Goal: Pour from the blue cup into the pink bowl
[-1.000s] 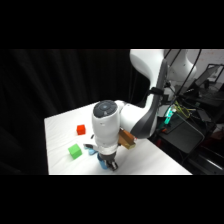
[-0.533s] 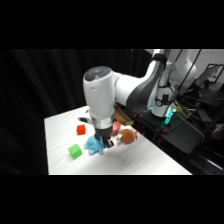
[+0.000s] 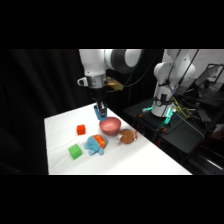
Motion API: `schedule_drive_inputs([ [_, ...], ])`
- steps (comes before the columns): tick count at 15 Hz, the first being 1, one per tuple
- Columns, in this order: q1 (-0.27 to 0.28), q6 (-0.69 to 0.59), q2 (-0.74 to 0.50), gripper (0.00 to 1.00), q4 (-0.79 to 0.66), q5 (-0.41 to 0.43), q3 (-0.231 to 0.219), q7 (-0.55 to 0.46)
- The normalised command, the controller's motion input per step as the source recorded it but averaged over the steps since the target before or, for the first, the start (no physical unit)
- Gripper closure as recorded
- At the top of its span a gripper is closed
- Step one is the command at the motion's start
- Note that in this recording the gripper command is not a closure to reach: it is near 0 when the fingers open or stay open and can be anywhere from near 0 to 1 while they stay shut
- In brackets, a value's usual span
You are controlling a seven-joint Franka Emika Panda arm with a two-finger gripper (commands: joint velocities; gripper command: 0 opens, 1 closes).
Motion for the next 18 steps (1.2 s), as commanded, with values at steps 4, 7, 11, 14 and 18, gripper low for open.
schedule_drive_inputs([
  [4,-0.28,-0.26,-0.32,0.14,-0.29,0.804,-0.107,-0.99],
  [7,-0.217,-0.5,-0.02,0.14,0.0,0.624,-0.163,-0.86],
  [11,-0.144,-0.64,0.21,0.14,0.26,0.477,-0.077,-0.59],
  [14,-0.116,-0.66,0.35,0.14,0.44,0.413,-0.004,-0.49],
  [18,-0.16,-0.69,0.42,0.14,0.48,0.33,0.017,-0.45],
])
